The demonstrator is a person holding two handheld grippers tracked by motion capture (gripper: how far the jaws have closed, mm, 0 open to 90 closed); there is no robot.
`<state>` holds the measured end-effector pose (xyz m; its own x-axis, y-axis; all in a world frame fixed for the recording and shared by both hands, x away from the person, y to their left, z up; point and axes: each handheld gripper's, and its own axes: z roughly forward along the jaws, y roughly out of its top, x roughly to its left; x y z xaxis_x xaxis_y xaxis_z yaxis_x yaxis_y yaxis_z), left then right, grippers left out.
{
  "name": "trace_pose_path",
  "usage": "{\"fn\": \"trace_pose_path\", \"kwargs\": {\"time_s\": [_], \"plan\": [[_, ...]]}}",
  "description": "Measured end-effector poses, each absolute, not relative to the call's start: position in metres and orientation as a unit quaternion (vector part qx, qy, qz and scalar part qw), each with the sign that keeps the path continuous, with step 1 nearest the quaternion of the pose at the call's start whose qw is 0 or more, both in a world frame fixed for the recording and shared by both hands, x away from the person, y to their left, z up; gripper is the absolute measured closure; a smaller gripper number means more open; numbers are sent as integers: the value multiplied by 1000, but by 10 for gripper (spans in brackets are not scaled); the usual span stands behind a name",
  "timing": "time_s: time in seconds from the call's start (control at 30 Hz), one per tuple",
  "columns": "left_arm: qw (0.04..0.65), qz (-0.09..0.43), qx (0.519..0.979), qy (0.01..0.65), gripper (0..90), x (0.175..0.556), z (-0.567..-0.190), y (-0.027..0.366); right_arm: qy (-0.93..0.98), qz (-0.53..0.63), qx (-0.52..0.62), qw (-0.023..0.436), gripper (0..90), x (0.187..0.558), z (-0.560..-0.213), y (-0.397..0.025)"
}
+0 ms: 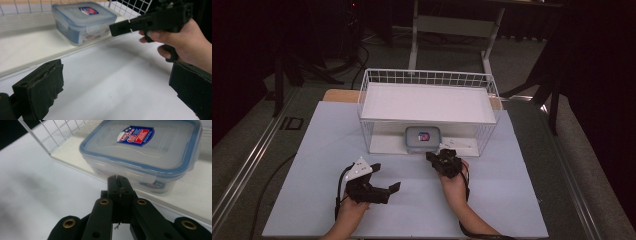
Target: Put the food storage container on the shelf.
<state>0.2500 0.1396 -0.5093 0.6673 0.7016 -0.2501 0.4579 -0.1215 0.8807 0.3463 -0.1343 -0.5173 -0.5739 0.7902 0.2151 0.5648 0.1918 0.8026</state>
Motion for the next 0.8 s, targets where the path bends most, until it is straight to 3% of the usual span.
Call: {"fn": "trace_pose_path", "kwargs": {"time_s": [0.2, 0.8], "plan": [[533, 139, 738, 390, 5, 250, -512, 143, 764, 450, 444, 131, 900, 356, -521, -129], [537, 134, 733, 396, 5, 253, -516, 149, 750, 450, 465, 138, 900, 385, -527, -107]]}}
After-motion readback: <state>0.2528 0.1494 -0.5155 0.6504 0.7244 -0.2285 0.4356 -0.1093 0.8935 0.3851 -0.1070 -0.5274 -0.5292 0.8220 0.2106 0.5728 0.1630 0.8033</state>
